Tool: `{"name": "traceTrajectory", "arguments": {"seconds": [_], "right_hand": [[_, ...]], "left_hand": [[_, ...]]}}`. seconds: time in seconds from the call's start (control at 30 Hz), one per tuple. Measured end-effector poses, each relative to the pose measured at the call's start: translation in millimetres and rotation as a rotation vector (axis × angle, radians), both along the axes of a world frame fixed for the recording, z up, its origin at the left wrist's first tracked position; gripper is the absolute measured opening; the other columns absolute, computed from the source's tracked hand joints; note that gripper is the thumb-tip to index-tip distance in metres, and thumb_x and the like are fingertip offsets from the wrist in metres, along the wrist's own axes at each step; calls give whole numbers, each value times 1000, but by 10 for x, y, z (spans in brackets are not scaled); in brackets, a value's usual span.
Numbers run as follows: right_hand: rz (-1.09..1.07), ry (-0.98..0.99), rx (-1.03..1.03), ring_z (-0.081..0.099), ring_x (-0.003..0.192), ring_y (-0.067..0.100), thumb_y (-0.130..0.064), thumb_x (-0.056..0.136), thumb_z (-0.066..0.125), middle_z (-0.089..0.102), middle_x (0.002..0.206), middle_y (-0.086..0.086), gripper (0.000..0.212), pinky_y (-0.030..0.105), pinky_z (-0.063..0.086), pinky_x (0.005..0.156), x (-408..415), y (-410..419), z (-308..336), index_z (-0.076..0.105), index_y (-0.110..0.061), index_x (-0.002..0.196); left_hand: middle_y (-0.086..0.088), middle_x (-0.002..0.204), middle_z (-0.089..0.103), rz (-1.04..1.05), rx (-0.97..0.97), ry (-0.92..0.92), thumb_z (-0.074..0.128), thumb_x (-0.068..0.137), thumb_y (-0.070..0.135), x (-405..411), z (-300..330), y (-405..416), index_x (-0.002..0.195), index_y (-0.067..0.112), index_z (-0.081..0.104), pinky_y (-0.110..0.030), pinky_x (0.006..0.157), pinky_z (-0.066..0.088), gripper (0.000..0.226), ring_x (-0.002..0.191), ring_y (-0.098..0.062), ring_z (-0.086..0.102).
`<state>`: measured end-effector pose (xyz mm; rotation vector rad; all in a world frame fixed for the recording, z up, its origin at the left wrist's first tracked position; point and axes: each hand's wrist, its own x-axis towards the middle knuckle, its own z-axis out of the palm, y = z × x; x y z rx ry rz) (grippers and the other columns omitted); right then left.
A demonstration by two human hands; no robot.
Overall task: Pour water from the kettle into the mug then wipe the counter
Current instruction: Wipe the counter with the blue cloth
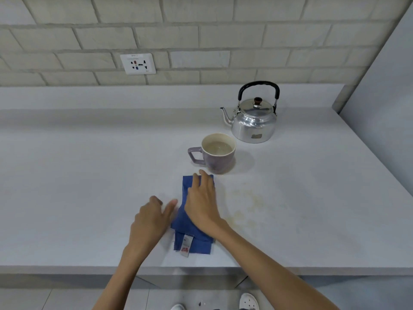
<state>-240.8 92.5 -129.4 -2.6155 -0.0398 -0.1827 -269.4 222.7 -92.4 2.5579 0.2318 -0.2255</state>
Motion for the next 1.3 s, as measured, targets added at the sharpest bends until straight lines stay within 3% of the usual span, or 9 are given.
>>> {"name": "traceTrajectory", "arguments": {"seconds": [0.07,0.17,0.33,0.43,0.53,0.63,0.77,0.97,1.3], "right_hand": [[1,102,-57,4,146,36,-21,101,32,6,158,22,56,42,1,119,-9,134,-114,11,2,148],[12,77,-161,-3,148,30,-29,103,19,0,159,20,56,40,-11,117,-61,154,-216,4,0,149],[137,-15,-184,5,148,23,-32,100,24,12,160,12,55,40,-12,116,-289,-73,-254,16,-9,150],[183,-17,-204,7,148,18,-37,98,15,15,160,6,57,38,-14,116,-473,-272,-246,18,-15,150],[203,-4,-195,-3,147,8,-41,97,3,9,160,-2,58,30,-15,117,-590,-553,-256,14,-22,150],[217,14,-204,-10,141,0,-35,102,11,7,160,-7,50,23,-14,116,-611,-911,-254,13,-24,150],[183,48,-260,0,146,6,-31,103,20,9,160,-6,48,24,-8,118,-437,-1235,-197,14,-22,150],[97,58,-243,7,148,12,-31,102,24,15,160,-2,50,30,-3,119,-221,-1044,-223,19,-19,150],[253,36,-171,9,147,9,-30,102,28,19,158,-4,48,29,-2,120,-740,-910,-141,25,-22,149]], "left_hand": [[-16,117,59,-24,0,-214,43,96,38,101,-41,-6,121,5,49,-43,85,47,42,107,-31,53],[-16,130,52,-179,19,-354,45,97,18,226,-167,-76,126,4,51,-44,91,42,33,116,-33,46],[-11,144,43,-306,-26,-343,39,99,16,316,-396,-212,133,9,47,-40,105,33,36,130,-28,39],[-11,149,38,-351,-8,-340,38,99,17,337,-470,-279,137,9,44,-38,111,27,39,136,-26,35],[-8,153,33,-374,1,-342,35,101,21,332,-506,-331,141,11,39,-40,117,19,42,141,-22,28],[-2,156,27,-378,40,-334,27,102,30,301,-554,-339,145,16,32,-37,119,7,45,144,-15,20],[0,157,24,-414,120,-349,26,101,35,270,-590,-334,147,16,26,-36,119,4,50,145,-13,16],[-1,158,20,-413,160,-332,26,101,35,241,-580,-361,148,15,21,-37,120,2,52,146,-14,12],[-2,158,20,-420,144,-338,28,101,35,241,-582,-353,148,15,22,-37,120,3,52,146,-15,12]]}}
